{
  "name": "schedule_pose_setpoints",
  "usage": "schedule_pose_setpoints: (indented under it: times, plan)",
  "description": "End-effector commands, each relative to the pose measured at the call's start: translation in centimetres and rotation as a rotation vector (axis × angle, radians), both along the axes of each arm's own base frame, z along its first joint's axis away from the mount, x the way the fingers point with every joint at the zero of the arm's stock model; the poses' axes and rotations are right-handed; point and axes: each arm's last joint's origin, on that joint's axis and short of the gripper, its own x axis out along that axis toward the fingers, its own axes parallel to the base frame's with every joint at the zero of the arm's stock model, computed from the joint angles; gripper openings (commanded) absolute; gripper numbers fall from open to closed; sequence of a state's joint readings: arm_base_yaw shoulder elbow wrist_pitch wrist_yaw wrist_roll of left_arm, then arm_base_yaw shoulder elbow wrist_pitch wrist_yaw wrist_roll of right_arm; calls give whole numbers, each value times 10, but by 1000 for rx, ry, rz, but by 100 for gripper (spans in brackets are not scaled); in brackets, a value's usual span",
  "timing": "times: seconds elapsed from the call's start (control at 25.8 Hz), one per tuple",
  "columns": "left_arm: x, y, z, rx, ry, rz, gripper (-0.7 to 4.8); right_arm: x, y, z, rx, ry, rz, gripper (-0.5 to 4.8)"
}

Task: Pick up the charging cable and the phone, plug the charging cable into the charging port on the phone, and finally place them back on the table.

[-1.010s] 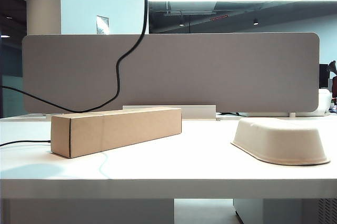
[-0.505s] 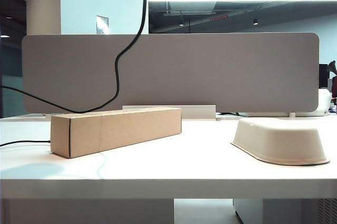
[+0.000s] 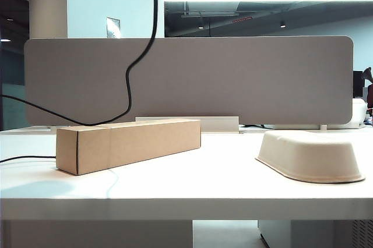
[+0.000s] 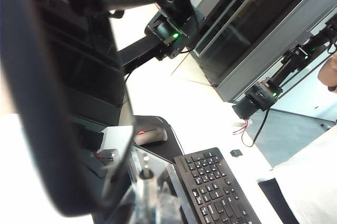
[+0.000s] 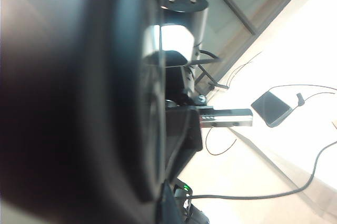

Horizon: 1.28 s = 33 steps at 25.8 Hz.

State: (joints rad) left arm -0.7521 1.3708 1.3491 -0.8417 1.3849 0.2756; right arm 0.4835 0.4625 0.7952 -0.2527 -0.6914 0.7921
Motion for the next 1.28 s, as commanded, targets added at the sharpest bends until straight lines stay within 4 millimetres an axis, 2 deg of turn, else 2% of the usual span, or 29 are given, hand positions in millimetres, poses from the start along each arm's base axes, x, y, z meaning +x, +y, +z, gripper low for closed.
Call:
schedule_pose_setpoints:
  times: [0.04,0.54,1.28]
  plan:
    - [4,-4,-5,12,15,-4,-6,-3,-1,8,25,-63,19,-8]
    - [2,-3,-9,52,62,-5,-6,-3,-1,8,20,-73,21,-8]
    - [5,-2,-8,17,24,-3,-6,-2,0,4,-15,-74,18,-8]
